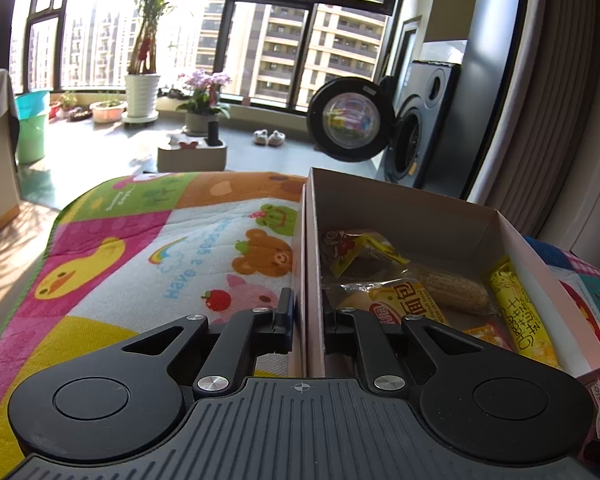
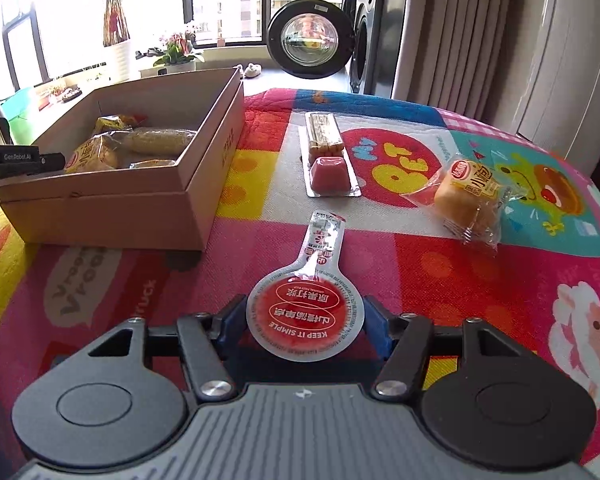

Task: Organize objects
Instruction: 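Carry the red-lidded cup into the pink box and open the right gripper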

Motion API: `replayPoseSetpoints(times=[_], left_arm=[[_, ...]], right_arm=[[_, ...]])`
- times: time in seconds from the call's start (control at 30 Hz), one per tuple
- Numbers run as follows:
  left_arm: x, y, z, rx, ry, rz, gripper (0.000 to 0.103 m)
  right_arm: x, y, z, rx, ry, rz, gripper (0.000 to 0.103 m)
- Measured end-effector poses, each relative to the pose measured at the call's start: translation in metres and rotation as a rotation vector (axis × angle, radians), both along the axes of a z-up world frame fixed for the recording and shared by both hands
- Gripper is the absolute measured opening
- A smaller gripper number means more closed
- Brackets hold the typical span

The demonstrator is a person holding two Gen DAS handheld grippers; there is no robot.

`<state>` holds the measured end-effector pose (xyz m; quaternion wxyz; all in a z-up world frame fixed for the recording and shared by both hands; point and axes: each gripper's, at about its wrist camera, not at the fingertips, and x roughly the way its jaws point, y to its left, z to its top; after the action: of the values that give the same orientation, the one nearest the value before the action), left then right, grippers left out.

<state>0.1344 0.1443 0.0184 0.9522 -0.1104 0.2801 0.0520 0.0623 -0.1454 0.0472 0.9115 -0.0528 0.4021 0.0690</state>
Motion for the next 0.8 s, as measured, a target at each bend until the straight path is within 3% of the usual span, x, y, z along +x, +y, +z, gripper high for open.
replayPoseSetpoints(times=[0.3,0.57,0.8], left_arm=[[0.001,0.001,-0.001,-0.010,0.002,-0.001,0.013],[0.001,0.000,-0.002,-0.013,0.002,-0.001,0.013],[0.001,0.000,-0.002,-0.015,0.003,-0.002,0.013]], right_arm=[[-0.049,0.001,0.048,-0.100,-0.049,0.033,0.061],[-0.082,0.023,0.093,-0.026,-0.088,0.125,0.061],[-0.070,0.055,0.110,0.052,-0.123,0.193,0.062]])
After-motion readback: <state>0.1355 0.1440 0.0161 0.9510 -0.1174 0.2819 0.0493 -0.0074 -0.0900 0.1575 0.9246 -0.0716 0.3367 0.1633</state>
